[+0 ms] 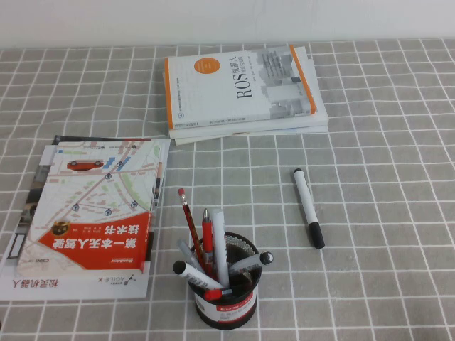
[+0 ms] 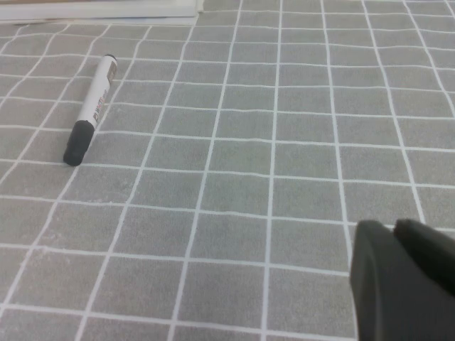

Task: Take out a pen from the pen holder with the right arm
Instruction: 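Take a marker out of the pen holder and lay it on the table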

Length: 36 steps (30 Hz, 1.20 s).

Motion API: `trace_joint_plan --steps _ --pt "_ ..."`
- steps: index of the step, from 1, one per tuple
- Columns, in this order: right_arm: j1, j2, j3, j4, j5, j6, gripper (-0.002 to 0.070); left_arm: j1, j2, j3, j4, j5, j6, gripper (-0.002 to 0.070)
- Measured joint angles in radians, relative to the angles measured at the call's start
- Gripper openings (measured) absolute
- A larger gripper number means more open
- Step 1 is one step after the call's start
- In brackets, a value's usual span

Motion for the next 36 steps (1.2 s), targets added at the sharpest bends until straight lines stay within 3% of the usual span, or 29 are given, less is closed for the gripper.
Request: trace_joint_plan --steps 17,36 --pt "0.000 -0.002 0.000 0.029 -0.021 0.000 -0.0013 0.000 0.000 0.000 0.000 0.000 0.000 -0.0003" --pt "0.000 -0.002 0.000 0.751 -0.167 0.000 -0.0013 0.000 0.000 0.000 0.000 0.000 0.000 -0.0003"
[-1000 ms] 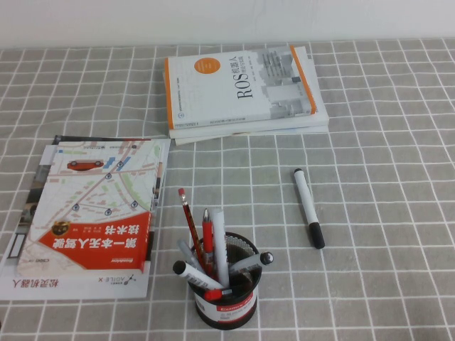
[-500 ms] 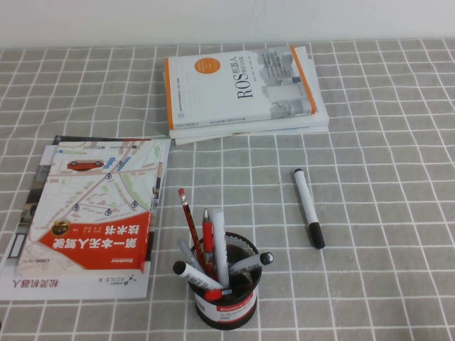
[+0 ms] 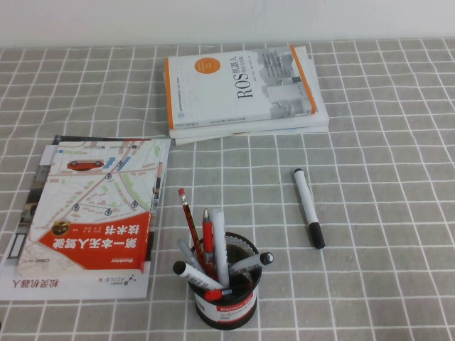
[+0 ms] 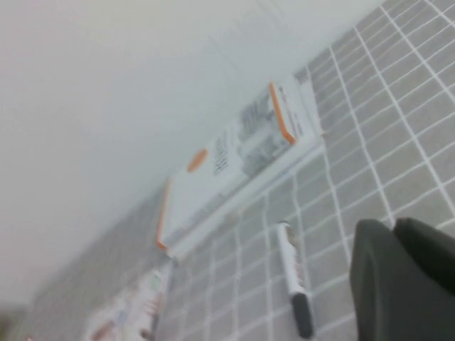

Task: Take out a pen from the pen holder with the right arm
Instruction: 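Take a marker out of the pen holder and lay it on the table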

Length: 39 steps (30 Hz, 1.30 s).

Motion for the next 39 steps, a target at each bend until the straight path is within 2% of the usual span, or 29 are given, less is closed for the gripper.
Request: trace_joint_plan --steps 6,10,14,23,34,39 --pt "0.000 0.000 0.000 0.101 -0.057 0.000 -0.0013 0.000 0.000 0.000 0.000 0.000 0.000 -0.0003" --pt "0.000 0.000 0.000 0.102 -0.009 0.000 -0.0013 0.000 0.000 0.000 0.000 0.000 0.000 -0.0003" --pt "0.000 0.048 -0.057 0.020 0.121 0.000 -0.0012 0.000 0.000 0.000 0.000 0.000 0.000 -0.0003" --pt "0.000 0.416 -0.333 -0.279 0.418 0.000 -0.0013 0.000 0.000 0.000 0.000 0.000 0.000 -0.0003" --pt "0.002 0.775 -0.505 -0.386 0.454 -0.116 -0.0012 0.000 0.000 0.000 0.000 0.000 0.000 -0.0003" --pt "0.085 0.873 -0.566 -0.435 0.402 -0.104 -0.0012 0.000 0.000 0.000 0.000 0.000 0.000 -0.0003"
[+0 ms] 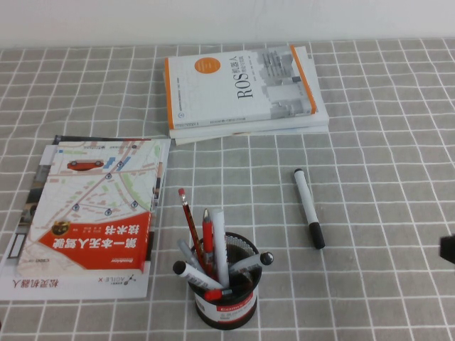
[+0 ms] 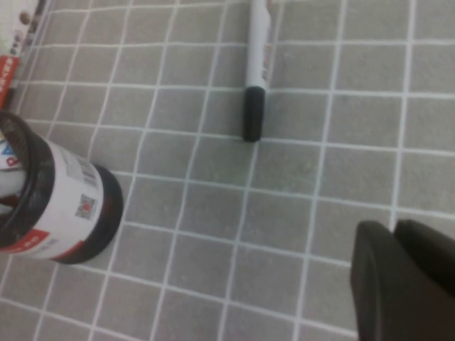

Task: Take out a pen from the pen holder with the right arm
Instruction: 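Take a marker out of the pen holder and lay it on the table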

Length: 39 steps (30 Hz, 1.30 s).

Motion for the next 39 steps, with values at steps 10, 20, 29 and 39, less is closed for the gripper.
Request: trace_joint_plan --steps 10,20,29,39 --pt "0.381 0.157 -0.043 -0.074 -0.287 0.097 -0.0013 0.000 0.000 0.000 0.000 0.000 0.000 -0.0003" --pt "0.727 0.234 -0.033 -0.206 -0.682 0.099 0.0024 0.000 0.000 0.000 0.000 0.000 0.000 -0.0003" --pt "0.794 0.234 0.144 -0.269 -1.057 0.120 0.0321 0.000 0.000 0.000 0.000 0.000 0.000 -0.0003" --pt "0.794 0.234 0.309 -0.437 -1.363 0.208 0.0432 0.000 0.000 0.000 0.000 0.000 0.000 -0.0003"
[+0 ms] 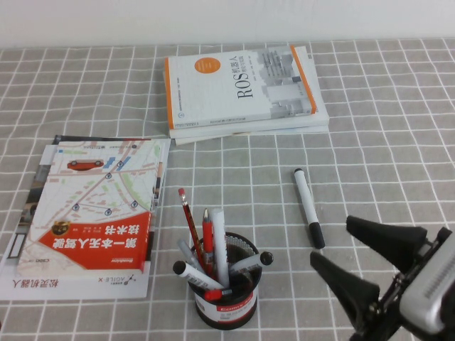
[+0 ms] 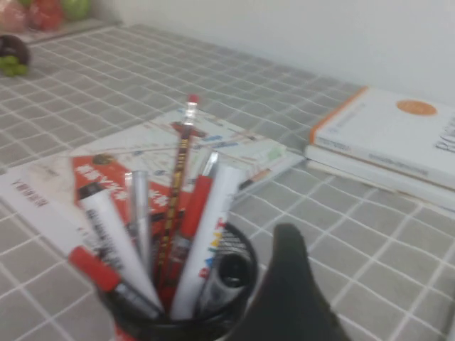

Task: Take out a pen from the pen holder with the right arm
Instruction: 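Take a marker out of the pen holder and lay it on the table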

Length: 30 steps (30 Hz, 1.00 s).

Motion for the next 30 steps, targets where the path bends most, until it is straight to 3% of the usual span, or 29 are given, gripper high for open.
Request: trace_joint_plan --steps 12,21,30 --pt "0.000 0.085 0.018 -0.278 -0.192 0.081 0.0435 0.000 0.000 0.000 0.000 0.000 0.000 -0.0003" --pt "0.000 0.317 0.018 -0.315 -0.401 0.083 0.0436 0.000 0.000 0.000 0.000 0.000 0.000 -0.0003" --pt "0.000 0.483 0.006 -0.300 -0.413 0.085 0.0436 0.000 0.000 0.000 0.000 0.000 0.000 -0.0003"
